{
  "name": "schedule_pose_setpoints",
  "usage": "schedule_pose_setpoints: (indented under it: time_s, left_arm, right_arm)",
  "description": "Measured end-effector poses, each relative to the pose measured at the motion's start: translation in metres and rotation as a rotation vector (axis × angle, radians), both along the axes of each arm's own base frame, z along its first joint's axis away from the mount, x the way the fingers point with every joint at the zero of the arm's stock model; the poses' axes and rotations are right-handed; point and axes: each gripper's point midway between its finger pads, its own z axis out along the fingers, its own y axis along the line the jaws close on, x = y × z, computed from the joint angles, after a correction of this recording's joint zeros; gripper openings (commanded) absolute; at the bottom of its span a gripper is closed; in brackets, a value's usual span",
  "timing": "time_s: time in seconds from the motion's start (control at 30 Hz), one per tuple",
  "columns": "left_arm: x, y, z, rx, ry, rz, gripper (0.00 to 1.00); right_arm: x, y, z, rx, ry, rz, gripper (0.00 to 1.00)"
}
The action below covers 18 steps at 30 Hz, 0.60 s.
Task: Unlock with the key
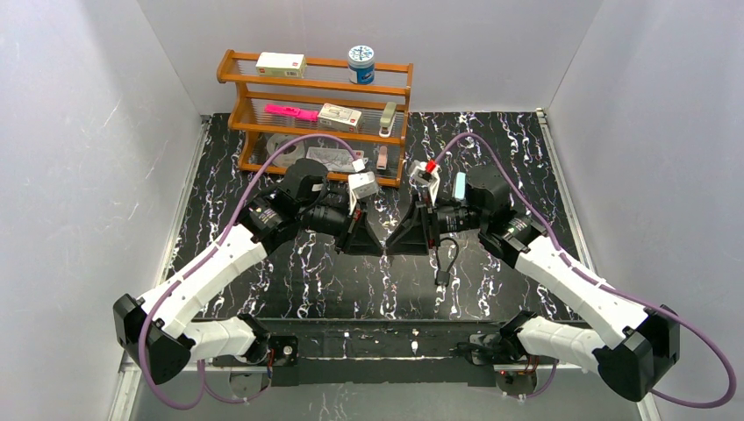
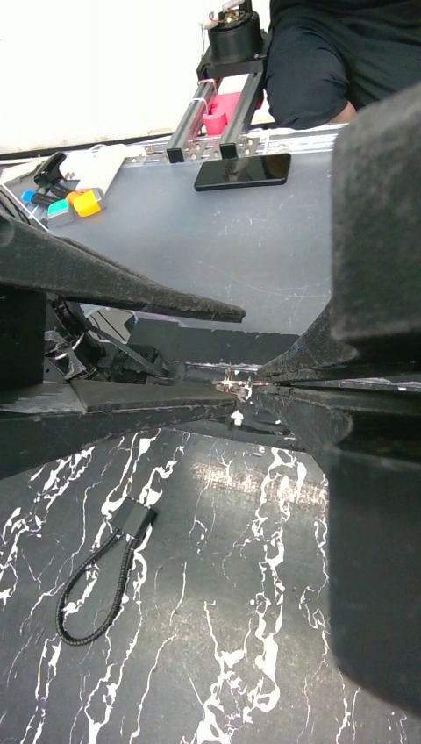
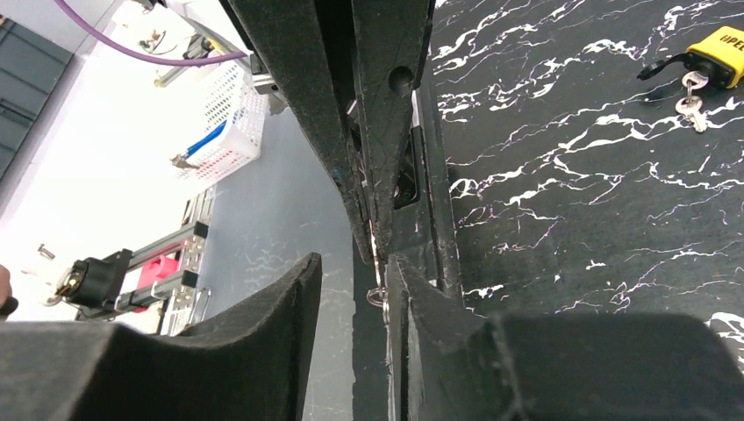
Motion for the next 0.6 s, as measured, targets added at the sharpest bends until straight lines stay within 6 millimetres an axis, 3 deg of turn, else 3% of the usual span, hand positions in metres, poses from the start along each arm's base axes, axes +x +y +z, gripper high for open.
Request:
schedule_pose_setpoints:
  time_s: [0.13,0.3,0.4,0.47,0.53,0.6]
  left_arm:
    - [0.000,0.000,0.001,-0.003,-0.004,-0.001,0.00]
    - [0.000,0.000,0.001,-0.003,-0.007,-0.002,0.00]
    - [0.000,0.001,0.000,0.002,-0.004,-0.003,0.00]
    - [0.000,0.001,0.000,0.002,-0.006,-0.003,0.00]
    - [0.000,0.001,0.000,0.001,-0.006,-0.003,0.00]
    - [0.000,0.001,0.000,0.001,-0.006,-0.003,0.00]
  right_arm:
    - [0.000,0.003,-0.006,-0.012,0.009,0.012,0.38]
    - [-0.001,0.007,-0.019,-0.052,0.036,0.022,0.18]
    - [-0.001,0.007,-0.021,-0.057,0.040,0.020,0.12]
    - [-0.001,0.007,-0.020,-0.057,0.041,0.021,0.14]
    - [-0.001,0.006,-0.020,-0.056,0.040,0.023,0.27]
    - [-0.003,0.006,-0.020,-0.054,0.041,0.028,0.34]
